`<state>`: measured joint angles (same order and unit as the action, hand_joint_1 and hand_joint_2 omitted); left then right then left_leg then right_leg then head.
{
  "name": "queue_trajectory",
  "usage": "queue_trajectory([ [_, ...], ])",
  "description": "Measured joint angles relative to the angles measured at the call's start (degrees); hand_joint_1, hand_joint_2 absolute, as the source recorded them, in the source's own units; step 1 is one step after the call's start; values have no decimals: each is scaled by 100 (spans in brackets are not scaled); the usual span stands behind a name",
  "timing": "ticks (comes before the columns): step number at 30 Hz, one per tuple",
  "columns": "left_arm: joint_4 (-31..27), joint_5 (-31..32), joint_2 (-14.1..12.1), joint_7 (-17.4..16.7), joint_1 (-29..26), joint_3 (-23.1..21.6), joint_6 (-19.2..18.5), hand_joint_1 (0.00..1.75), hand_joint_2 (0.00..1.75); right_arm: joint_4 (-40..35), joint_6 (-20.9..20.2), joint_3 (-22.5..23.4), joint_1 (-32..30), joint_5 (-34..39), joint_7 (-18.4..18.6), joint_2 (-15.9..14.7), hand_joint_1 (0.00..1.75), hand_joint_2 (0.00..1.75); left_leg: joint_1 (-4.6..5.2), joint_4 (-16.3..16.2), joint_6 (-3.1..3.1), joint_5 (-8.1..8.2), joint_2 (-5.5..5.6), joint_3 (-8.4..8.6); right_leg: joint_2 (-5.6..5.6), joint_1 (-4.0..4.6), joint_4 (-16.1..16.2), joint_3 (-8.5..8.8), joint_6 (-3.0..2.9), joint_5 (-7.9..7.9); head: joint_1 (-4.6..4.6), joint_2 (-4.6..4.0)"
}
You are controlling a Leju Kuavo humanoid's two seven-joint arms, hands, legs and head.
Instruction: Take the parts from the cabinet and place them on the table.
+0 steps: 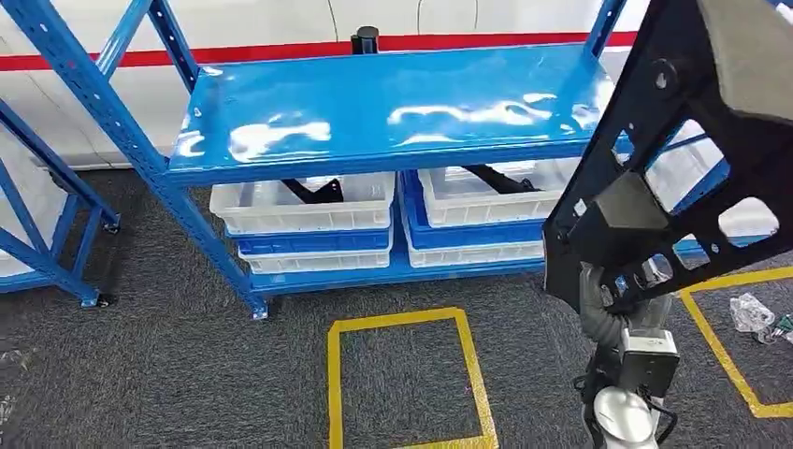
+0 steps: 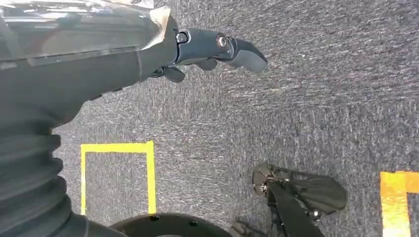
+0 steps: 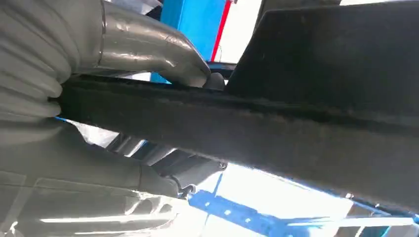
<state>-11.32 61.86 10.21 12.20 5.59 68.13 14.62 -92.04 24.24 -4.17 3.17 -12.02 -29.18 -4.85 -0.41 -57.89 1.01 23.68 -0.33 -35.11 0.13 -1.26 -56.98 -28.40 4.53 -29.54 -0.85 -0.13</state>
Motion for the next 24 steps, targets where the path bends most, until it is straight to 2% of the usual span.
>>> queue_trajectory([
  [1, 0, 0, -2, -2, -1, 0, -2, 0, 175, -2, 0, -2, 0, 0, 0, 0, 175, 175, -2, 10, -26, -41, 8, -12, 0, 18, -43, -32, -39, 24, 2, 0],
  [2, 0, 0, -4, -2, -14, 2, -2, 0, 175, 0, 0, -2, 2, 0, -2, 2, 175, 175, -2, 15, -64, -81, 17, -35, -8, 11, -38, -90, -104, 66, 4, 0],
  [3, 0, 0, -4, -2, -18, 2, 0, 0, 175, 0, 0, -2, 8, 0, -2, 4, 175, 175, -38, -35, -96, 37, 22, -87, -24, -103, -25, -126, -205, 134, 7, 0],
  [4, 0, 0, -6, -2, -15, 0, 0, 0, 175, 0, 0, 0, 11, 0, -2, 7, 175, 175, -36, -205, -114, 337, 20, -151, -31, -64, -24, -205, -274, 182, 26, 0],
  [5, 0, -2, -4, -4, -16, 0, 0, 0, 175, 0, 0, 0, 11, 0, -2, 7, 175, 175, -42, -526, -118, 694, 24, -239, -40, -52, -30, -269, -371, 248, 33, 0],
  [6, 0, -2, -4, -9, -18, 2, 0, 0, 175, 0, 0, 2, 12, 0, -2, 4, 175, 175, -41, -996, -130, 1050, 33, -350, -47, -34, -34, -356, -397, 318, 37, 0],
  [7, 0, -2, -6, -13, -17, 0, 0, 0, 175, 0, 0, 2, 11, 2, -2, 7, 175, 175, -41, -1386, -139, 1248, 34, -421, -50, -5, -35, -435, -407, 380, 35, 0],
  [8, 0, -2, -6, -15, -16, 0, 0, 0, 175, 0, 0, 2, 9, 2, -2, 9, 175, 175, -41, -1660, -142, 1269, 33, -435, -51, 9, -41, -521, -410, 446, 33, 0],
  [13, 0, -2, -6, -15, -16, 2, 0, 0, 175, 0, 0, 0, 9, 0, -2, 9, 175, 175, -41, -1723, -136, 1183, 34, -397, -52, 20, -47, -581, -408, 489, 37, 0],
  [14, 0, 46, -6, -17, -5, 0, 22, 0, 175, -2, 15, 0, 7, 2, -2, 9, 175, 175, -40, -863, -56, 554, 38, 373, -38, 32, -87, -850, -361, 662, 42, 0],
  [15, -2, 109, -17, -39, 25, -11, 48, 0, 175, -33, 35, 2, -7, 2, -18, 7, 175, 175, 28, 169, 35, 908, 43, 989, -55, 60, -58, -875, -229, 828, 18, 0],
  [16, -2, 111, -13, -46, 25, -11, 50, 0, 175, -42, 35, 0, -3, 7, -28, 7, 175, 175, 56, 174, 72, 883, 48, 971, -59, 34, -39, -875, -193, 878, 39, 0],
  [17, -2, 112, -17, -59, 24, -13, 48, 0, 175, -57, 33, -2, -16, 26, -33, 11, 175, 175, 80, 200, 120, 832, 40, 964, -48, 42, -10, -869, -153, 931, 40, 0],
  [18, 0, 109, -13, -70, 15, -9, 44, 0, 175, -66, 15, -9, -30, 57, -42, 9, 175, 175, -4, 251, 185, 720, -15, 933, -39, 52, -34, -908, -127, 933, 24, 0],
  [19, 0, 109, -11, -72, 14, -9, 39, 0, 175, -72, -11, -9, -43, 72, -48, 9, 175, 175, 18, 250, 208, 662, -40, 871, -24, 29, -169, -1022, -144, 768, 27, 0],
  [20, 0, 109, -15, -81, 14, -7, 35, 0, 175, -81, -15, -9, -38, 83, -50, 7, 175, 175, 15, 249, 252, 600, -76, 797, -23, 29, -556, -1165, -196, 473, -46, 0],
  [21, 0, 109, -15, -83, 12, -7, 28, 0, 175, -87, -18, -9, -39, 85, -50, 7, 175, 175, 16, 247, 251, 551, -110, 730, -22, 26, -995, -1308, -211, 233, -66, 0],
  [22, 0, 109, -11, -83, 11, -7, 26, 0, 175, -87, -20, -13, -42, 96, -50, 11, 175, 175, 19, 238, 252, 495, -155, 651, -21, 24, -1504, -1461, -204, -1, -63, 0],
  [23, 0, 109, -9, -83, 8, -7, 26, 0, 175, -87, -20, -15, -57, 101, -50, 11, 175, 175, 19, 233, 243, 444, -201, 583, -22, 15, -1810, -1505, -168, -128, -66, 0],
  [24, 0, 109, -4, -83, 2, -7, 26, 0, 175, -87, -20, -15, -72, 101, -50, 11, 175, 175, 17, 231, 233, 407, -253, 531, -25, 1, -1811, -1408, -115, -143, -61, 0],
])
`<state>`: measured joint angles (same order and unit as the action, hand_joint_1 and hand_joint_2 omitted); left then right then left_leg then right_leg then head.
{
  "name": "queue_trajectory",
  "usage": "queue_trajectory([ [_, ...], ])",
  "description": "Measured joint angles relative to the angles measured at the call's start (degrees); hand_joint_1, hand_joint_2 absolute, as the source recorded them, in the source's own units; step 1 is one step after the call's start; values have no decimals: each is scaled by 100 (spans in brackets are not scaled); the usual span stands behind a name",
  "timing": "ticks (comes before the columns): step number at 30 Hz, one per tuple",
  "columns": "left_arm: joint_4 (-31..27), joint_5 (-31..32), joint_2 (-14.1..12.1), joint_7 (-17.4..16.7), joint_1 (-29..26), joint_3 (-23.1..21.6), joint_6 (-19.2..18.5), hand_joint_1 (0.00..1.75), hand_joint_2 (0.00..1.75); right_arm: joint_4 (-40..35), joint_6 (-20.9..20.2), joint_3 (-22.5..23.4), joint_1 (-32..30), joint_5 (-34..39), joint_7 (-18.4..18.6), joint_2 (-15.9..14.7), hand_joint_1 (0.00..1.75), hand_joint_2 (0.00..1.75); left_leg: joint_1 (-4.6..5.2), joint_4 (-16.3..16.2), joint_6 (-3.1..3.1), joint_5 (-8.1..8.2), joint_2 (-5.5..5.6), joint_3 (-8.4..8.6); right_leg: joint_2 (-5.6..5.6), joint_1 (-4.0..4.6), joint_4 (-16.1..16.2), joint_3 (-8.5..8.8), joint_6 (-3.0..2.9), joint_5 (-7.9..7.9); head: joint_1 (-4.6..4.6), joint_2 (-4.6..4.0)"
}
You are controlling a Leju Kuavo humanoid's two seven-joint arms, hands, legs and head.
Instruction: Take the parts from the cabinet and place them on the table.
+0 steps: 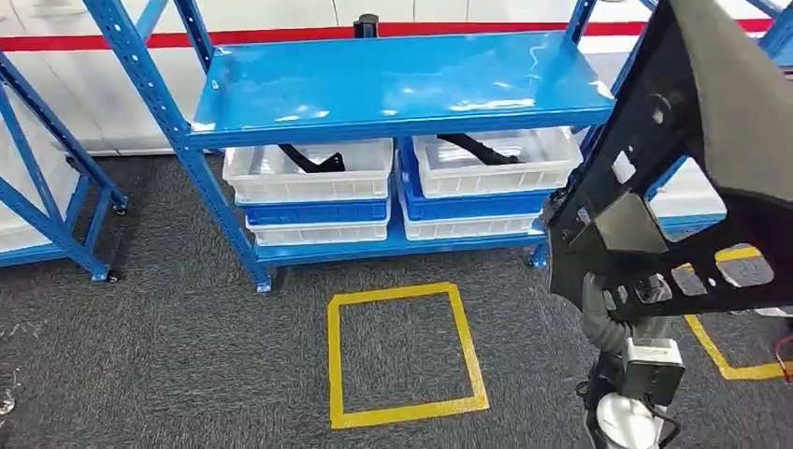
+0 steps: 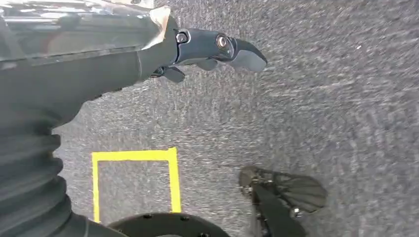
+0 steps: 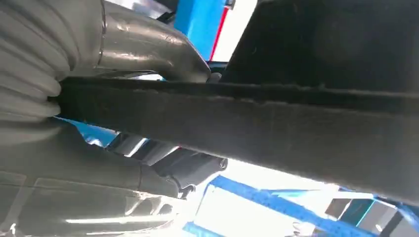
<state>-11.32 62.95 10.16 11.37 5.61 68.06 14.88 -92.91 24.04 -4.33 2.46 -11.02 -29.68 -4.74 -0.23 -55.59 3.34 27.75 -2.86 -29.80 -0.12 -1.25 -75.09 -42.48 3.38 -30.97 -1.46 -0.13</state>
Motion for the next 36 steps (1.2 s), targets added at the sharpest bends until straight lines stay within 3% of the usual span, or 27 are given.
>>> queue_trajectory([
  [2, 0, 0, 4, 0, -6, 0, 0, 0, 175, -15, 0, 0, -5, -2, 0, 0, 175, 175, -20, -22, -40, -44, -98, -68, -30, -33, 713, 585, 119, 160, -9, 0],
  [3, 0, 0, 13, 0, -5, 0, 0, 0, 175, -39, 0, 0, 1, -2, 0, 0, 175, 175, -32, -56, -57, -54, -151, -67, -140, -43, 1350, 1023, 185, 302, -11, 0],
  [4, 0, 0, 15, 0, -1, 0, 0, 0, 175, -61, 0, 0, 11, -2, 0, 0, 175, 175, -18, -99, -86, -55, -201, -77, -357, -45, 1807, 1288, 201, 293, -22, 0],
  [5, -2, 0, 4, 0, 1, 0, 0, 0, 175, -66, 0, -9, 28, -2, 0, 4, 175, 175, 30, -139, -129, -56, -240, -125, -388, 47, 1879, 1323, 127, 289, -61, 0],
  [9, 0, 0, 7, 2, 2, -2, 2, 0, 175, -79, 2, -2, -39, -2, 2, 0, 175, 175, -1, -148, -227, -85, -415, -129, -151, 7, 1860, 1213, -69, 382, -26, 0],
  [10, 0, 0, 4, 7, 9, 0, 2, 0, 175, -92, 2, -2, -43, -7, 0, 4, 175, 175, -37, -248, -274, 42, -201, -184, -108, -32, 1867, 1196, -122, 414, -22, 0],
  [11, 0, 0, 6, 15, 8, 0, 4, 0, 175, -107, 2, -2, -24, -11, 2, 13, 175, 175, -40, -571, -284, 315, 66, -316, -66, -28, 1865, 1151, -188, 451, -11, 0],
  [12, 0, 0, 7, 15, 3, 0, 6, 0, 175, -107, 2, -2, -19, -20, 2, 17, 175, 175, -40, -1009, -291, 582, 198, -503, -21, -24, 1865, 1110, -234, 483, 6, 0],
  [14, 0, 0, 7, 15, -20, 0, 7, 0, 175, -107, 2, -2, -26, -35, 2, 33, 175, 175, -40, -1820, -292, 932, 280, -847, 96, 0, 1858, 1025, -270, 539, 11, 0],
  [15, 0, -4, 7, 15, -32, 0, 7, 0, 175, -105, 2, -2, -33, -37, 2, 39, 175, 175, -39, -1925, -277, 910, 286, -875, 175, 10, 1855, 989, -262, 572, 7, 0],
  [16, 0, -7, 7, 15, -35, 0, 7, 0, 175, -105, 2, -4, -30, -39, 2, 39, 175, 175, -40, -1753, -261, 769, 296, -776, 250, 13, 1851, 964, -242, 592, 13, 0],
  [18, 0, -9, 7, 15, -34, 0, 7, 0, 175, -105, 2, -4, -24, -39, 2, 44, 175, 175, -42, -854, -207, 296, 384, -266, 384, 12, 1840, 940, -209, 636, 17, 0],
  [19, -2, -9, 2, 15, -34, 0, 7, 0, 175, -105, 2, -4, -18, -42, 2, 46, 175, 175, -52, -386, -176, 127, 600, 7, 443, 10, 1831, 931, -188, 650, 24, 0],
  [20, 0, -11, -7, 15, -34, 0, 7, 0, 175, -105, 2, -4, -7, -46, 4, 48, 175, 175, -60, -180, -174, 190, 806, 83, 487, 79, 1789, 888, -152, 667, 33, 0],
  [22, 0, -11, -4, 17, -34, 0, 7, 0, 175, -107, 0, -9, 23, -50, 4, 48, 175, 175, -12, -204, -164, 166, 691, 31, 581, 31, 1796, 824, -75, 721, 26, 0],
  [23, 0, -11, -2, 18, -34, 0, 7, 0, 175, -107, -4, -13, 11, -50, 4, 52, 175, 175, 25, -208, -129, 145, 632, 34, 650, -5, 1823, 809, -19, 760, 29, 0],
  [24, 0, -11, 0, 20, -32, 0, 7, 0, 175, -107, -4, -18, 13, -52, 4, 52, 175, 175, 3, -169, -69, 88, 558, 22, 723, 43, 1830, 762, 39, 799, 20, 0],
  [25, -2, -11, 11, 20, -22, 0, 7, 0, 175, -105, -4, -20, 12, -52, 4, 42, 175, 175, -18, -140, -38, 34, 464, 7, 537, -2, 1735, 684, 23, 739, 35, 0],
  [26, -2, -11, 7, 20, -22, 0, 7, 0, 175, -107, -6, -22, 47, -52, 6, 37, 175, 175, -22, -137, 1, 12, 412, -26, 280, 54, 1482, 548, -14, 558, -43, 0],
  [27, 0, -11, 2, 20, -32, 0, 7, 0, 175, -105, -7, -22, 76, -52, 9, 39, 175, 175, -15, -138, 20, -1, 327, -52, 168, 47, 1065, 364, -38, 348, -81, 0],
  [29, 0, -13, 7, 20, -47, 2, 7, 0, 175, -103, -9, -35, 74, -52, 13, 39, 175, 175, 1, -142, 34, -26, 157, -111, 88, 39, 131, -22, -42, -10, -74, 0],
  [30, 0, -11, 4, 17, -51, 2, 7, 0, 175, -94, -11, -39, 68, -50, 17, 39, 175, 175, 3, -143, 29, -39, 73, -131, 74, 28, -77, -77, -5, -56, -83, 0],
  [32, 0, -11, 4, 15, -50, 2, 7, 0, 175, -81, -18, -46, 68, -42, 20, 37, 175, 175, 3, -143, 13, -52, -82, -145, 26, 10, 442, 307, 89, 116, -85, 0],
  [33, 0, -9, 7, 13, -49, 2, 7, 0, 175, -79, -28, -48, 71, -39, 20, 37, 175, 175, 2, -143, 7, -54, -148, -139, -44, 10, 985, 646, 132, 272, -81, 0],
  [34, 0, -9, 9, 11, -49, 2, 9, 0, 175, -79, -39, -50, 77, -35, 20, 37, 175, 175, 3, -144, -11, -55, -211, -129, -211, 16, 1569, 1015, 153, 412, -87, 0],
  [35, 0, -7, 6, 7, -47, 2, 9, 0, 175, -79, -46, -52, 90, -33, 20, 37, 175, 175, 44, -149, -46, -49, -259, -128, -437, 58, 1866, 1150, 81, 384, -85, 0],
  [36, 0, -7, 11, 4, -48, 2, 11, 0, 175, -76, -48, -57, 83, -26, 15, 39, 175, 175, 67, -157, -83, -51, -317, -129, -363, 101, 1862, 1163, 6, 447, -57, 0],
])
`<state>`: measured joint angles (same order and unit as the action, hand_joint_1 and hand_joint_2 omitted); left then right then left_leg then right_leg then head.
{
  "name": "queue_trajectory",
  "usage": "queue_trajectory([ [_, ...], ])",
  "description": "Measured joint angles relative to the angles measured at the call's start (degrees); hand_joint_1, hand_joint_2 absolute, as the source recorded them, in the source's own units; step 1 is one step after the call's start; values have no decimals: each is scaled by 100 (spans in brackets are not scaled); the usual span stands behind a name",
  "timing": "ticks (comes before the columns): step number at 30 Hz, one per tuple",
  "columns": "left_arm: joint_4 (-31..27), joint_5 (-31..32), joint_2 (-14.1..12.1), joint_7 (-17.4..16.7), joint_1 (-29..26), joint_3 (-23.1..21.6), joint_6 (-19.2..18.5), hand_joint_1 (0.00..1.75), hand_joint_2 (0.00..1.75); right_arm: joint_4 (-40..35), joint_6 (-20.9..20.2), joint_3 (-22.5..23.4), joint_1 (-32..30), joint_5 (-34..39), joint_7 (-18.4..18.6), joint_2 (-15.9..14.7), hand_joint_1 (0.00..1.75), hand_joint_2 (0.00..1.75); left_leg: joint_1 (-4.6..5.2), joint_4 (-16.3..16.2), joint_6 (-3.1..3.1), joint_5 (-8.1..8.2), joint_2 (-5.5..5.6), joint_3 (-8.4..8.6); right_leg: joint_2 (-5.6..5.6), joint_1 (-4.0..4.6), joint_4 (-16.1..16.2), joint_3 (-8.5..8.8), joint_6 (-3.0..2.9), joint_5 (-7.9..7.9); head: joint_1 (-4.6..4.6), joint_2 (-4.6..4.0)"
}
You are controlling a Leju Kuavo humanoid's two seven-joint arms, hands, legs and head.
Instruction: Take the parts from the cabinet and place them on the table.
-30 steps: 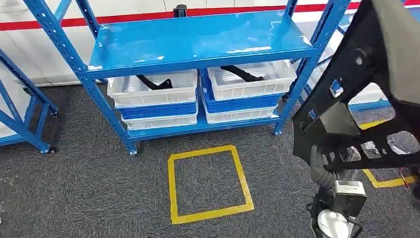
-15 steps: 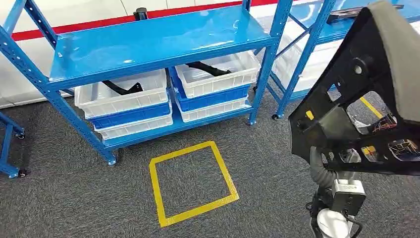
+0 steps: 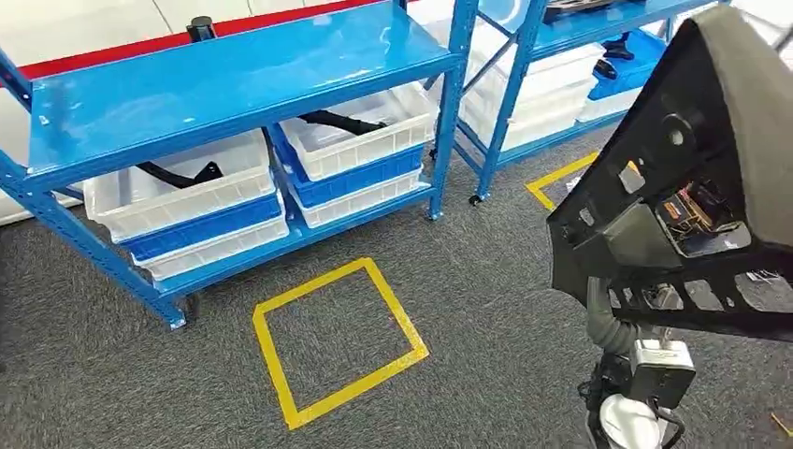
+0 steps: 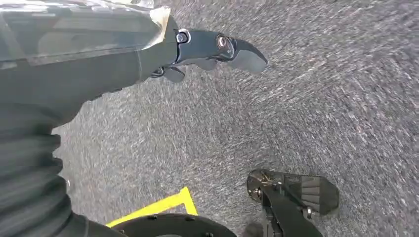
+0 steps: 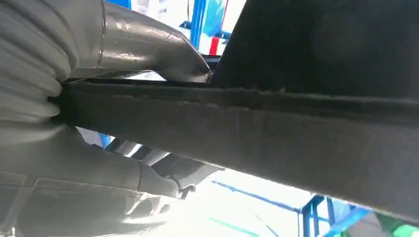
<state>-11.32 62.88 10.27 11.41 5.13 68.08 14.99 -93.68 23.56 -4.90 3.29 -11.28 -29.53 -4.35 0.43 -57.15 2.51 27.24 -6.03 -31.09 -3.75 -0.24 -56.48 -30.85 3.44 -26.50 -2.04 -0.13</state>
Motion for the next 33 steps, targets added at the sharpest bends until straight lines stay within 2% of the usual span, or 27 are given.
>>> queue_trajectory([
  [3, 0, 4, -4, -9, 15, 0, 2, 0, 175, 2, 0, -2, -19, 22, -2, -18, 175, 175, -6, 17, -80, -18, -166, 25, 188, 8, -7, -108, -112, 47, 18, 0],
  [4, 0, 4, -7, -11, 25, 0, 4, 0, 175, 2, 2, -9, -23, 17, -2, -13, 175, 175, -51, -45, -150, 50, -17, -11, 247, -135, 27, -52, -174, 88, 18, 0],
  [5, 0, 7, -9, -9, 26, 0, 4, 0, 175, 2, 2, -13, -13, 20, -11, -7, 175, 175, -61, -219, -178, 208, 313, -77, 299, -108, 25, -75, -218, 108, 40, 0],
  [6, 0, 7, -7, -11, 23, -2, 4, 0, 175, 2, 2, -13, -4, 24, -11, -7, 175, 175, -68, -580, -183, 454, 497, -230, 334, -106, 23, -101, -275, 128, 57, 0],
  [7, 0, 7, -7, -11, 9, 0, 4, 0, 175, 2, 2, -20, -3, 24, -11, -4, 175, 175, -69, -1104, -197, 733, 583, -466, 397, -101, 23, -131, -294, 142, 57, 0],
  [8, 0, 7, -9, -11, -4, 0, 4, 0, 175, 4, 2, -26, -9, 24, -11, 2, 175, 175, -69, -1530, -207, 912, 616, -661, 461, -92, 20, -156, -309, 157, 64, 0],
  [9, 0, 7, -9, -13, -11, 0, 4, 0, 175, 13, 2, -28, -19, 24, -11, 2, 175, 175, -70, -1782, -212, 966, 622, -778, 531, -88, 19, -172, -311, 175, 60, 0],
  [10, 0, 7, -9, -13, -14, 0, 4, 0, 175, 22, 2, -31, -25, 24, -11, 2, 175, 175, -74, -1764, -210, 882, 621, -770, 608, -89, 16, -186, -302, 186, 62, 0],
  [11, 0, 7, -9, -13, -13, 0, 4, 0, 175, 24, 2, -31, -32, 24, -11, 2, 175, 175, -91, -1491, -205, 675, 622, -635, 690, -92, 8, -193, -284, 197, 75, 0],
  [12, 0, 7, -17, -13, -13, 0, 4, 0, 175, 24, 2, -31, -36, 24, -11, 2, 175, 175, -115, -1020, -201, 409, 659, -382, 775, -97, -1, -193, -270, 206, 73, 0],
  [13, 0, 7, -22, -13, -13, 0, 4, 0, 175, 24, 2, -31, -34, 24, -11, 4, 175, 175, -133, -484, -184, 164, 786, -96, 848, -98, -16, -193, -255, 213, 77, 0],
  [14, 0, 4, -28, -9, -13, 0, 4, 0, 175, 22, 4, -33, -33, 24, -11, 7, 175, 175, -164, -122, -160, 117, 1131, 86, 908, -106, -32, -210, -241, 221, 75, 0],
  [15, 0, -4, -31, 11, -12, 0, 4, 0, 175, 22, 9, -33, -24, 24, -11, 7, 175, 175, -169, -18, -170, 155, 1214, 122, 955, -36, -68, -257, -202, 217, 62, 0],
  [16, 0, -24, -28, 57, -13, 0, 4, 0, 175, 22, 18, -33, -23, 24, -13, 7, 175, 175, -137, -37, -157, 140, 1116, 99, 1025, -81, -55, -289, -154, 251, 51, 0],
  [18, 0, -46, -33, 96, -7, 0, 4, 0, 175, 20, 26, -42, -57, 24, -13, 13, 175, 175, -65, -31, -84, 112, 984, 104, 1164, -138, -16, -336, -60, 311, 57, 0],
  [19, 0, -46, -24, 98, -5, 2, 2, 0, 175, 13, 35, -42, -64, 24, -13, 0, 175, 175, -121, 57, -12, 38, 883, 119, 1164, -80, -39, -398, -25, 324, 48, 0],
  [20, 0, -46, -24, 101, 2, 0, 4, 0, 175, 13, 44, -39, -76, 24, -13, -4, 175, 175, -116, 107, 12, -3, 820, 135, 800, -113, -164, -468, -48, 265, 60, 0],
  [21, -2, -46, -26, 99, -1, 2, 4, 0, 175, 13, 46, -44, -46, 24, -13, -11, 175, 175, -119, 125, 53, -23, 732, 128, 572, -86, -472, -625, -91, 81, -15, 0],
  [23, 0, -55, -22, 101, -17, 4, 4, 0, 175, 13, 46, -50, -22, 28, -15, -7, 175, 175, -118, 126, 49, -29, 546, 111, 464, -102, -1359, -1032, -113, -287, -19, 0],
  [24, 0, -57, -22, 105, -16, 7, 4, 0, 175, 15, 46, -55, -38, 33, -15, -9, 175, 175, -124, 124, 43, -29, 448, 101, 450, -121, -1766, -1209, -85, -408, -24, 0],
  [25, 0, -59, -22, 107, -16, 7, 4, 0, 175, 15, 46, -57, -52, 35, -13, -13, 175, 175, -142, 122, 26, -28, 360, 98, 439, -158, -1853, -1231, -28, -403, -21, 0],
  [26, 0, -59, -17, 109, -16, 7, 4, 0, 175, 15, 46, -57, -59, 42, -13, -13, 175, 175, -165, 120, -10, -22, 281, 99, 422, -196, -1667, -1111, 48, -327, -19, 0],
  [28, 0, -57, -9, 109, -14, 7, 5, 0, 175, 15, 48, -57, -61, 48, -13, -13, 175, 175, -246, 87, -127, 9, 142, 113, 273, -296, -679, -525, 263, 0, -19, 0],
  [29, -4, -48, -28, 109, -7, 7, 7, 0, 175, 15, 50, -57, -66, 54, -13, -13, 175, 175, -216, 29, -231, 49, 86, 133, -37, -367, -156, -217, 374, 88, -47, 0],
  [30, -26, -44, -72, 98, -12, 7, 17, 0, 175, 15, 55, -61, -51, 63, -15, -7, 175, 175, -202, 3, -300, 108, 36, 59, -118, -306, -191, -221, 327, 70, -103, 0],
  [31, -24, -24, -48, 98, -10, 4, 39, 0, 175, -4, 61, -59, -87, 72, -29, -4, 175, 175, -194, 15, -335, 135, -12, 85, 2, -310, -214, -251, 167, 78, -20, 0],
  [33, -22, -17, -39, 92, -2, 4, 59, 0, 175, -15, 70, -26, -128, 79, -35, -22, 175, 175, -226, 73, -357, 123, -84, 142, 117, -285, -246, -300, 49, 66, 31, 0],
])
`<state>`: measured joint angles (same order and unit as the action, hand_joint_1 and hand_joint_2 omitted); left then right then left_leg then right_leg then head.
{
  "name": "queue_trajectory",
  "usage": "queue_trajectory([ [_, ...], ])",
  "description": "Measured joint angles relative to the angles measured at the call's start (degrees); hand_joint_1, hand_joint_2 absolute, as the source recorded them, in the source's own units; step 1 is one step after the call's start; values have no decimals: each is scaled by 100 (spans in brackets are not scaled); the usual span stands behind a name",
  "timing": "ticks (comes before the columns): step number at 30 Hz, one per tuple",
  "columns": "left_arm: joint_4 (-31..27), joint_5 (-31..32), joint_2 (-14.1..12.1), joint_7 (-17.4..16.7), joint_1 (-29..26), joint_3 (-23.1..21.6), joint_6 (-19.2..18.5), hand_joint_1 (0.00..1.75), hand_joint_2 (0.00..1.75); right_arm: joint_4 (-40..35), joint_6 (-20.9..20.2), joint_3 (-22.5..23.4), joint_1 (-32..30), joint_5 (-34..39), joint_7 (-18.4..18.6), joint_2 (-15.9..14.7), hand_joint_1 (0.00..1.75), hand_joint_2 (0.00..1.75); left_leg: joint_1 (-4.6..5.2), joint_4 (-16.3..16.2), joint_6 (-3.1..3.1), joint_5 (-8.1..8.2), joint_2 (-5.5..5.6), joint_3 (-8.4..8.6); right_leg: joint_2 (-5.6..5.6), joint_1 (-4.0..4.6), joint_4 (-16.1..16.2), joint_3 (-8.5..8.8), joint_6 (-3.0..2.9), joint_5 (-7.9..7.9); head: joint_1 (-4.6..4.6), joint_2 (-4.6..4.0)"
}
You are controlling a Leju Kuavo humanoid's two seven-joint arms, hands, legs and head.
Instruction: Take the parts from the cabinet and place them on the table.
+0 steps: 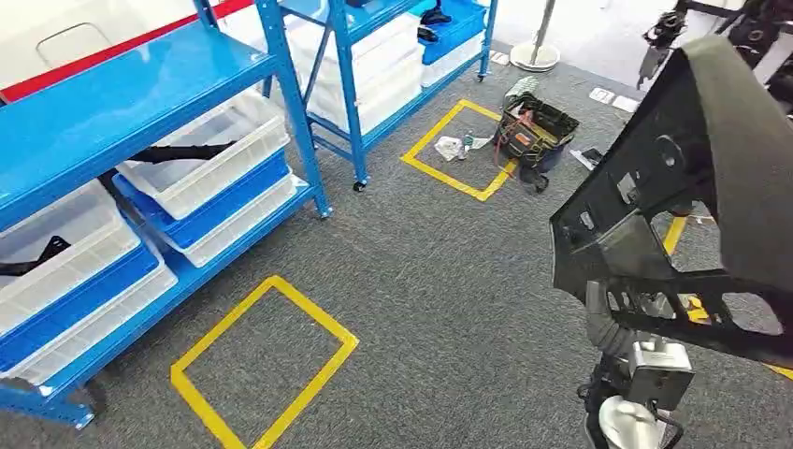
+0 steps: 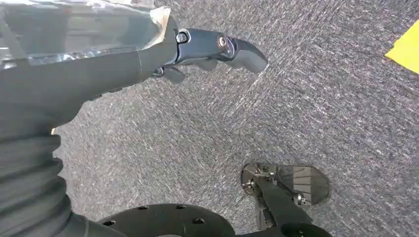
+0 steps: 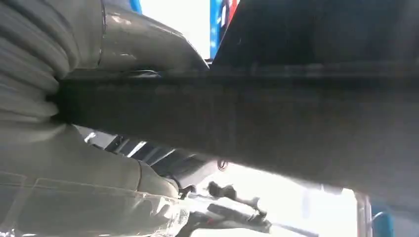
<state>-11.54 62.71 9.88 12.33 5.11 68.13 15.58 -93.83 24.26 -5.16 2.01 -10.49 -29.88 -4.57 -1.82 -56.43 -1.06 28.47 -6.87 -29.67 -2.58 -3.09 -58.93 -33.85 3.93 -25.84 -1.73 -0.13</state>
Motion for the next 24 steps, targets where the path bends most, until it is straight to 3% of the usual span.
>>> queue_trajectory([
  [1, 0, 9, 7, -7, -1, 0, 4, 0, 175, -15, 4, 13, -9, 7, -4, -2, 175, 175, -34, 0, -26, -2, -69, 11, 95, 39, -9, -26, -67, 12, 9, 0],
  [2, 2, 9, 22, -11, 3, 0, 7, 0, 175, -37, 4, 15, -44, 15, -7, -4, 175, 175, -87, -82, -48, 106, 97, -1, 160, 12, -1, -27, -135, 30, 42, 0],
  [3, 2, 11, 20, -11, 6, 0, 13, 0, 175, -68, 7, 20, -40, 15, -15, -4, 175, 175, -85, -349, -22, 331, 368, -112, 212, 41, 0, -33, -154, 35, 50, 0],
  [4, 2, 20, 22, -11, 2, -2, 11, 0, 175, -70, 7, 26, -24, 17, -17, -5, 175, 175, -55, -780, 4, 589, 536, -312, 271, 60, -1, -46, -194, 44, 65, 0],
  [6, 4, 15, 24, -11, -7, -2, 13, 0, 175, -72, 7, 26, -39, 17, -17, 2, 175, 175, 12, -1765, 76, 988, 661, -832, 421, 153, -2, -71, -267, 50, 87, 0],
  [7, 4, 15, 26, -13, -9, -2, 13, 0, 175, -72, 7, 26, -55, 17, -17, 2, 175, 175, 48, -1947, 136, 983, 681, -968, 503, 203, -3, -81, -290, 58, 87, 0],
  [8, 4, 15, 26, -15, -8, 0, 13, 0, 175, -72, 7, 26, -61, 17, -17, 2, 175, 175, 92, -1852, 223, 846, 699, -963, 581, 238, -4, -82, -310, 67, 85, 0],
  [9, 4, 15, 26, -15, -8, -2, 13, 0, 175, -74, 7, 28, -60, 17, -17, 2, 175, 175, 157, -1554, 322, 608, 724, -845, 665, 269, -5, -72, -315, 68, 85, 0],
  [10, 4, 15, 26, -15, -7, -2, 13, 0, 175, -79, 7, 31, -59, 17, -17, 2, 175, 175, 229, -1075, 434, 302, 797, -625, 750, 300, -4, -50, -331, 76, 85, 0],
  [11, 2, 15, 22, -15, -6, -2, 13, 0, 175, -81, 7, 31, -54, 17, -17, 4, 175, 175, 306, -581, 557, 18, 1000, -396, 818, 302, 1, -33, -336, 74, 83, 0],
  [12, -4, 11, -22, -13, -6, 0, 13, 0, 175, -81, 4, 31, -52, 17, -17, 9, 175, 175, 365, -316, 681, -51, 1319, -294, 880, 268, -3, -41, -334, 74, 76, 0],
  [13, 2, 7, -9, -13, -4, -2, 13, 0, 175, -83, 4, 31, -37, 20, -20, 11, 175, 175, 358, -256, 673, -55, 1233, -290, 936, 357, -8, -56, -338, 77, 59, 0],
  [14, -4, 7, -18, -13, 4, 0, 15, 0, 175, -85, 0, 37, -51, 22, -20, 9, 175, 175, 393, -252, 658, -58, 1134, -270, 990, 312, -10, -93, -323, 88, 85, 0],
  [16, -2, 9, -13, -13, 6, 0, 11, 0, 175, -103, 0, 61, -92, 70, -44, -2, 175, 175, 392, -165, 659, -93, 997, -226, 1145, 305, 48, -111, -262, 136, 101, 0],
  [17, -2, 15, 9, -15, 2, 0, 11, 0, 175, -133, 4, 83, -118, 87, -57, -28, 175, 175, 303, -3, 591, -181, 904, -124, 1069, 352, 14, -133, -278, 121, 94, 0],
  [18, -2, 17, 9, -15, 5, -2, 11, 0, 175, -138, 13, 107, -129, 103, -79, -33, 175, 175, 314, 73, 556, -207, 856, -68, 743, 371, -145, -209, -273, 22, 90, 0],
  [19, -2, 20, 18, -15, 2, 0, 4, 0, 175, -142, 17, 118, -104, 116, -87, -55, 175, 175, 308, 85, 563, -224, 765, -62, 533, 369, -505, -400, -279, -165, 63, 0],
  [21, 2, 24, 35, -20, -16, 0, 22, 0, 175, -142, 24, 120, -129, 140, -94, -68, 175, 175, 307, 82, 548, -210, 581, -66, 362, 292, -1350, -829, -242, -469, 66, 0],
  [22, 4, 26, 39, -22, -16, 0, 44, 0, 175, -142, 26, 122, -156, 151, -98, -72, 175, 175, 298, 78, 532, -196, 493, -72, 323, 242, -1624, -979, -183, -526, 70, 0],
  [23, 4, 33, 42, -22, -16, 0, 48, 0, 175, -142, 31, 127, -177, 157, -98, -83, 175, 175, 284, 77, 508, -181, 409, -67, 295, 196, -1558, -956, -107, -462, 66, 0],
  [24, 4, 35, 44, -22, -16, 0, 48, 0, 175, -142, 33, 131, -184, 160, -98, -87, 175, 175, 264, 71, 482, -164, 346, -59, 268, 161, -1300, -822, -21, -342, 70, 0],
])
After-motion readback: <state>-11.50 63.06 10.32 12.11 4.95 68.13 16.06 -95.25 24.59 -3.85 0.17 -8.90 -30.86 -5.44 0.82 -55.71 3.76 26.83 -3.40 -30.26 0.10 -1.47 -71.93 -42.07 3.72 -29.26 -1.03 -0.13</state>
